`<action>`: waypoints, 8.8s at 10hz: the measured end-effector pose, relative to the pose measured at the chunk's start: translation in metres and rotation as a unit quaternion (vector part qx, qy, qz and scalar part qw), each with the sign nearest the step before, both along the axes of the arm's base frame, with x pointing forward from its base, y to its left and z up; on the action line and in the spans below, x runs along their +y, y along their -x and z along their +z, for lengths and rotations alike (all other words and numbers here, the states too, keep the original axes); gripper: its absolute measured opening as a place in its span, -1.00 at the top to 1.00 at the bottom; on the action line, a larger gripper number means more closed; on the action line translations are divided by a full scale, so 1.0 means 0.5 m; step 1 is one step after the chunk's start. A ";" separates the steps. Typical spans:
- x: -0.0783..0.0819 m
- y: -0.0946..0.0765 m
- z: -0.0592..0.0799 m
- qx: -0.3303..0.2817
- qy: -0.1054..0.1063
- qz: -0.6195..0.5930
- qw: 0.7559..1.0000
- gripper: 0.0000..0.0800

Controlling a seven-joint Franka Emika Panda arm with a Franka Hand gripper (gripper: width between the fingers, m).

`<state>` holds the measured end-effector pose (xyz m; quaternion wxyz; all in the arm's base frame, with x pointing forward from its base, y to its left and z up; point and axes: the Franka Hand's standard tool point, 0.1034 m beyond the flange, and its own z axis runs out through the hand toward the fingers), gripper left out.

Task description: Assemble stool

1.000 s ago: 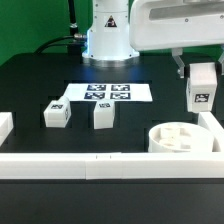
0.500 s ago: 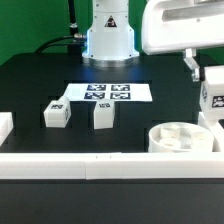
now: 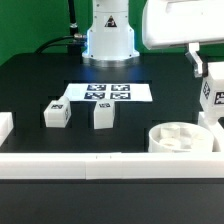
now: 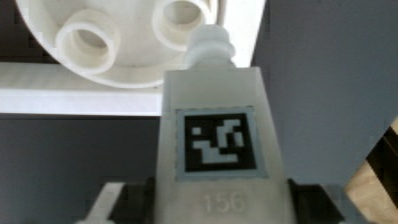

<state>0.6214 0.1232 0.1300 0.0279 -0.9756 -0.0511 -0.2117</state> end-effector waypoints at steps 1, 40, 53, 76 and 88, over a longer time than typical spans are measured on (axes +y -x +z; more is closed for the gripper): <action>-0.017 -0.004 -0.004 -0.005 0.012 0.018 1.000 0.16; -0.027 0.018 -0.039 -0.056 0.009 0.016 0.998 -0.62; -0.020 0.032 -0.056 0.165 -0.021 -0.069 0.984 -0.62; 0.009 0.036 -0.108 0.190 -0.186 -0.592 0.761 0.16; 0.008 0.030 -0.102 0.193 -0.283 -0.778 0.526 -0.47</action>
Offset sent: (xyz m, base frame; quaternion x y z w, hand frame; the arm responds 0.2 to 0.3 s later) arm 0.0000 0.0000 0.0000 0.0000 0.0000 0.0000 1.0000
